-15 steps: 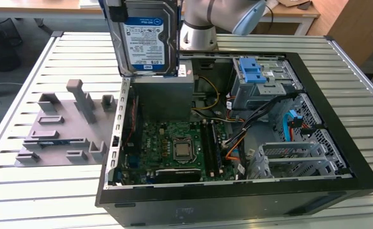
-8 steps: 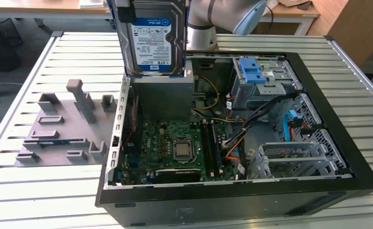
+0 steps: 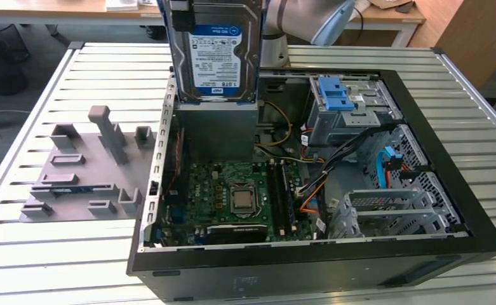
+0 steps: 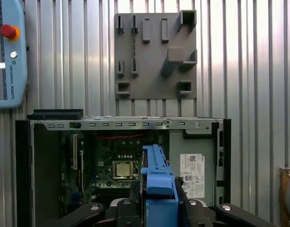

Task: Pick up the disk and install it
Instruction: 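Pick up the disk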

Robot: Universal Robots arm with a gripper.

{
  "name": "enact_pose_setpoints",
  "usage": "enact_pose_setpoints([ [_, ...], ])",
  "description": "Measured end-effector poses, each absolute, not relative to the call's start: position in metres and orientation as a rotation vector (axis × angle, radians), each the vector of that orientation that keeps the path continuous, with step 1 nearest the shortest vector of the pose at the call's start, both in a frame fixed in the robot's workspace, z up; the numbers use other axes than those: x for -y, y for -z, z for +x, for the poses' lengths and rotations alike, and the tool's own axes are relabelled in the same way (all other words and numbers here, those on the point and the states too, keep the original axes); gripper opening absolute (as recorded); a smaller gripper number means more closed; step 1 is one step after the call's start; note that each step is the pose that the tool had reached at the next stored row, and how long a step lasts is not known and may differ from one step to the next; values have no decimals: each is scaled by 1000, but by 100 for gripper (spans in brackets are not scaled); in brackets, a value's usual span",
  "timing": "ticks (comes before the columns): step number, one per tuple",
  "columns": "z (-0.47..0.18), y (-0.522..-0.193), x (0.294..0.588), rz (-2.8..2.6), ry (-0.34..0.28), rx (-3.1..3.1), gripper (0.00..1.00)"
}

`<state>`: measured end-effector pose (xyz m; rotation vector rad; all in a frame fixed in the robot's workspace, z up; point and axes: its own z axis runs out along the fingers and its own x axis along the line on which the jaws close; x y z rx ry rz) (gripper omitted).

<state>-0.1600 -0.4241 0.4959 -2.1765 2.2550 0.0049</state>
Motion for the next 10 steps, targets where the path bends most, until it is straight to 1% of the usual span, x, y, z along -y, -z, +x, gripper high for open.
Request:
enact_pose_setpoints([
  [10, -140, -496, 426, -2177, -5, -2255, 36],
])
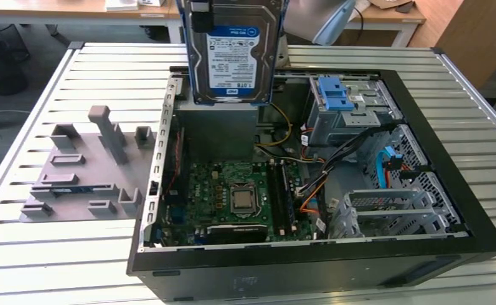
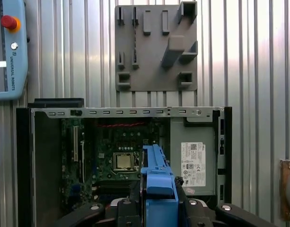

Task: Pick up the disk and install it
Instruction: 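Pick up the disk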

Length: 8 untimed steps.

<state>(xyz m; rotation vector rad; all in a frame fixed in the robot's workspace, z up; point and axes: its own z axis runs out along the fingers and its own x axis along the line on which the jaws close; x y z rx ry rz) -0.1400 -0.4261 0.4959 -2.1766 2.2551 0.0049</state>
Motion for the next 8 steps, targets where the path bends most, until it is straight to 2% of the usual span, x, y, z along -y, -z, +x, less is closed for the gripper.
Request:
enact_pose_setpoints([
  [8, -125, -496, 427, -2177, -5, -2255, 36],
])
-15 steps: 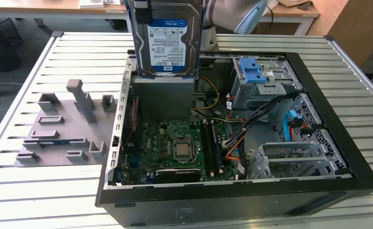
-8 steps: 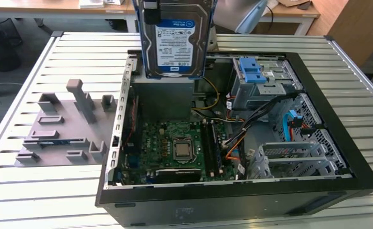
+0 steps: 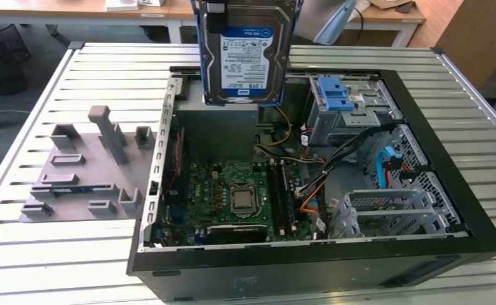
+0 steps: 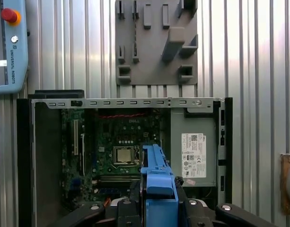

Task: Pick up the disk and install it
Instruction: 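Pick up the disk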

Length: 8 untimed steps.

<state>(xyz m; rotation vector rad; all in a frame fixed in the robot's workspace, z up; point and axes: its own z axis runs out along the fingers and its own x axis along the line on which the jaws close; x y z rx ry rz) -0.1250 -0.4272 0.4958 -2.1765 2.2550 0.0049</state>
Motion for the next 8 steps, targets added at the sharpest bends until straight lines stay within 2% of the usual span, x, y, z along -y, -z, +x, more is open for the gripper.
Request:
enact_pose_setpoints([
  [8, -111, -496, 428, -2177, -5, -2255, 36],
])
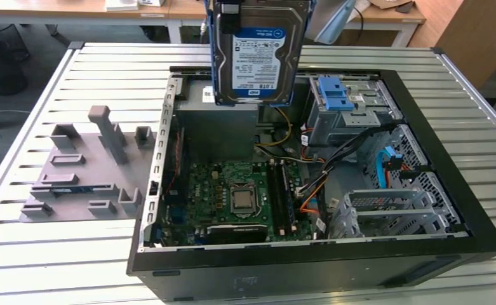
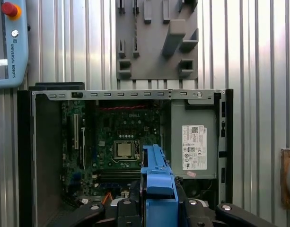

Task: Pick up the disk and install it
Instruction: 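Pick up the disk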

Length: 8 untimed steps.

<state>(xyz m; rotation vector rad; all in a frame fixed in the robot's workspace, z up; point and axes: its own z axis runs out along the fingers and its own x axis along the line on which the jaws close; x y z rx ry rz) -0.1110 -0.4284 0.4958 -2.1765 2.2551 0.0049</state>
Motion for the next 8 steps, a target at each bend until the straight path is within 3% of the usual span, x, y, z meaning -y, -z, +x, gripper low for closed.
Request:
enact_pose_setpoints([
  [8, -98, -496, 429, -2177, -5, -2255, 36],
])
